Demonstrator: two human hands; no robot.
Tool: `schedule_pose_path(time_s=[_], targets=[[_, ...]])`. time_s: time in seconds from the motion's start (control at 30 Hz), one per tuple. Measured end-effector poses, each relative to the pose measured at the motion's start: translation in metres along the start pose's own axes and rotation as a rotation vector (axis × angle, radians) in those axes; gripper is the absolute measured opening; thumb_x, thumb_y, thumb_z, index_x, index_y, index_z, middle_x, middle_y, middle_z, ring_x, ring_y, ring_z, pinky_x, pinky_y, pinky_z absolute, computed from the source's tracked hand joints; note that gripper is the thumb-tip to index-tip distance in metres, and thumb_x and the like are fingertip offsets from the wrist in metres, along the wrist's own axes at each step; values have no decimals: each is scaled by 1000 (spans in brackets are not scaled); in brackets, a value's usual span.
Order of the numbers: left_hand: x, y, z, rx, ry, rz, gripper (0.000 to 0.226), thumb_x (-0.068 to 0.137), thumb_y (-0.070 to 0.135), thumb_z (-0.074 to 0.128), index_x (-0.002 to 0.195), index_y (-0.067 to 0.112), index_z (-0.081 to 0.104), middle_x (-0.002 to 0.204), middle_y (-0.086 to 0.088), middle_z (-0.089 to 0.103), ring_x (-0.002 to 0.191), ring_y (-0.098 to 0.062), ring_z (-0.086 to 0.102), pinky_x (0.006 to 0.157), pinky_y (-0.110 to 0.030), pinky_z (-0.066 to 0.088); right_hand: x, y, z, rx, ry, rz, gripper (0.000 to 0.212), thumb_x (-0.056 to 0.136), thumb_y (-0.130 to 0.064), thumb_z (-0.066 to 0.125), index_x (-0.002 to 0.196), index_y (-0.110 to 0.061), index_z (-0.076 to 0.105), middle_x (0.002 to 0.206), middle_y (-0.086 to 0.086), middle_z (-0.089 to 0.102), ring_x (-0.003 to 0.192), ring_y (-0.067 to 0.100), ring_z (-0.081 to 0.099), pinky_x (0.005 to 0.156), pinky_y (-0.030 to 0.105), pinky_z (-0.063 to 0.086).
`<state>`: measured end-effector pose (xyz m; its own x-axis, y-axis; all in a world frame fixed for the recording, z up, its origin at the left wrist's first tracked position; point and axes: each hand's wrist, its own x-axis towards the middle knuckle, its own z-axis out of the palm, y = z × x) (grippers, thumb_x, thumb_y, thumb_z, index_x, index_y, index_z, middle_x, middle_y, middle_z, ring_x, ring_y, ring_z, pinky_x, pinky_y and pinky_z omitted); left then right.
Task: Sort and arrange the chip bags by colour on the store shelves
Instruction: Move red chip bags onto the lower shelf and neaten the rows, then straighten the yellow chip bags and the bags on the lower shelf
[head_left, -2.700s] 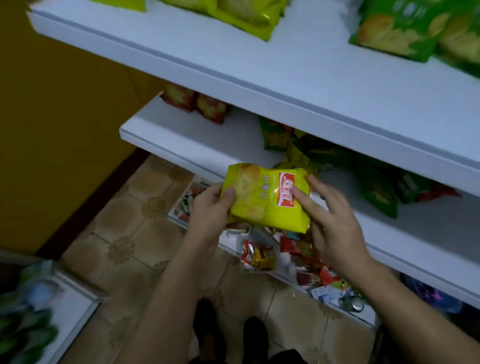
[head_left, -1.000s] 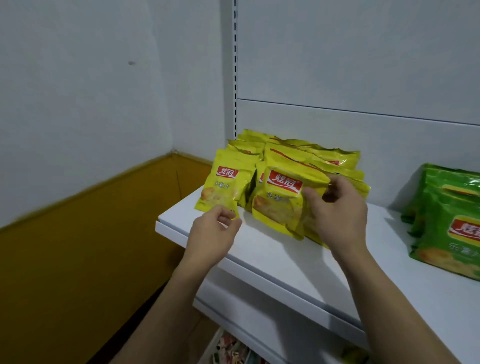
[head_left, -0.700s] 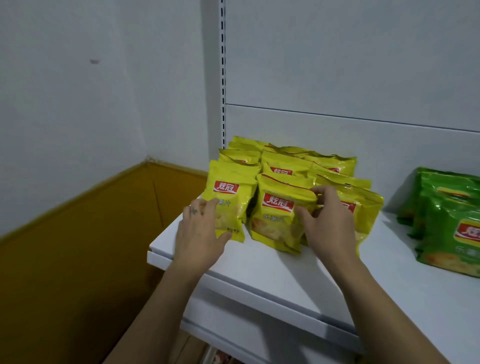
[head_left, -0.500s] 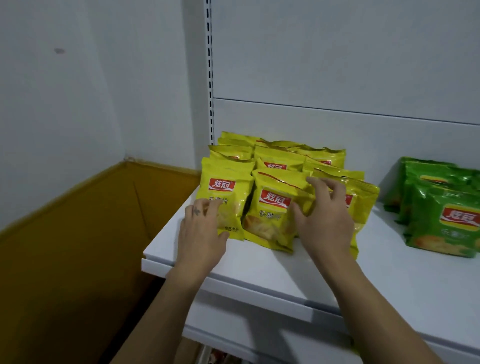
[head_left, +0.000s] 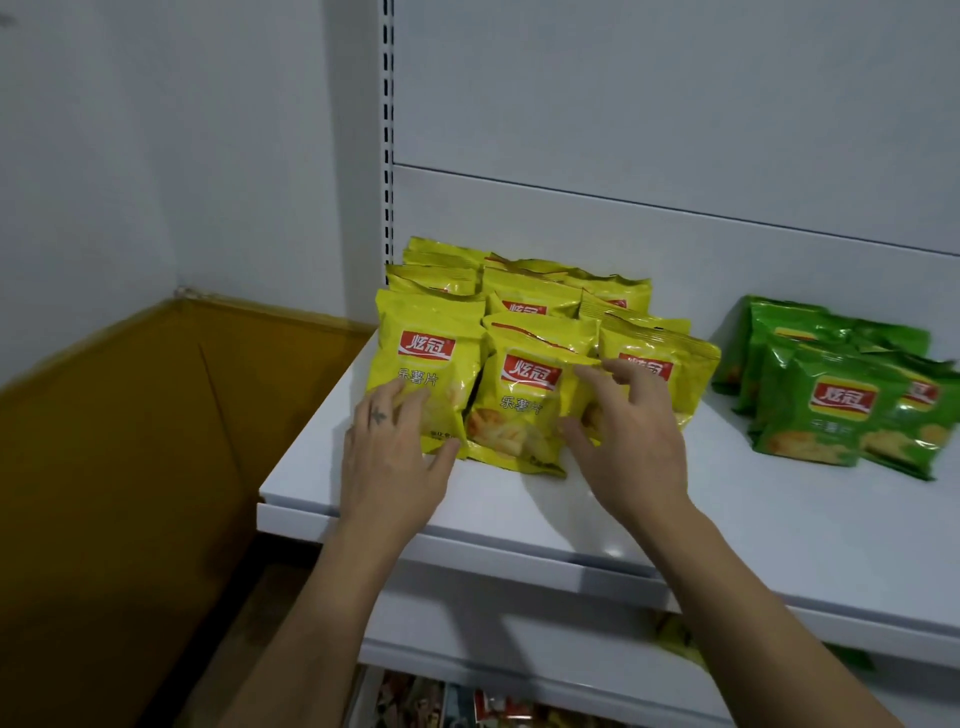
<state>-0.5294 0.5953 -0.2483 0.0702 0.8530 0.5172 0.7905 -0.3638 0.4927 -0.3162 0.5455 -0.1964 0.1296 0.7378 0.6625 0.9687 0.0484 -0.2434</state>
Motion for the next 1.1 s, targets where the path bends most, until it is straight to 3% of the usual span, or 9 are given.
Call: schedule_pose_path(time_s=[0.13,0.3,0.43,0.57,0.7,0.8,0.93,1.1], targets=[[-9,5,-4,10,0,47,60,80,52,62,130,20,54,143,-6,44,133,-28,34,99,-50,38,-21,9,-14,65,-35,-23,56,77,-32,78,128,-19,59,128,8,55,119,28,48,94,43,45],[-33,27,-11,21,-18,63,64,79,62,50,131,25,53,143,0,44,135,-22,30,104,-47,32,-51,21,-33,220,-163,-43,65,79,-38,75,137,-23,50,136,-2,51,125,15,41,102,31,36],[-61,50,-18,69,-3,58,63,78,63,46,128,25,54,140,2,47,132,-23,36,102,-46,36,-70,32,-43,294,-194,-120,66,78,-46,68,137,-23,50,137,-2,50,129,14,40,105,28,33],[-97,84,-16,145,19,50,61,79,62,48,128,26,55,138,2,50,132,-22,38,103,-46,37,-91,56,-59,355,-228,-204,63,78,-47,66,134,-23,53,134,-1,53,124,13,43,102,23,34],[-144,129,0,191,9,-31,58,82,59,52,130,27,52,140,3,48,135,-21,36,105,-46,33,-116,92,-81,406,-184,-309,54,81,-41,65,128,-17,58,125,1,59,117,16,50,98,30,42],[-184,156,17,225,39,-66,55,83,58,51,126,25,56,133,3,53,129,-20,42,101,-44,39,-140,121,-92,449,-169,-328,50,80,-33,73,125,-14,60,119,2,61,112,14,50,96,23,37],[-236,191,44,251,5,-179,57,81,61,50,127,28,54,132,6,54,127,-17,42,99,-45,42,-189,167,-99,419,-346,-349,55,75,-33,79,124,-17,60,116,-1,61,107,12,52,91,25,43],[-285,206,82,204,-104,-317,58,84,61,54,132,30,50,139,6,49,131,-20,38,102,-46,40,-233,221,-85,285,-641,-292,55,80,-37,74,130,-21,56,126,0,57,116,19,52,96,32,42]])
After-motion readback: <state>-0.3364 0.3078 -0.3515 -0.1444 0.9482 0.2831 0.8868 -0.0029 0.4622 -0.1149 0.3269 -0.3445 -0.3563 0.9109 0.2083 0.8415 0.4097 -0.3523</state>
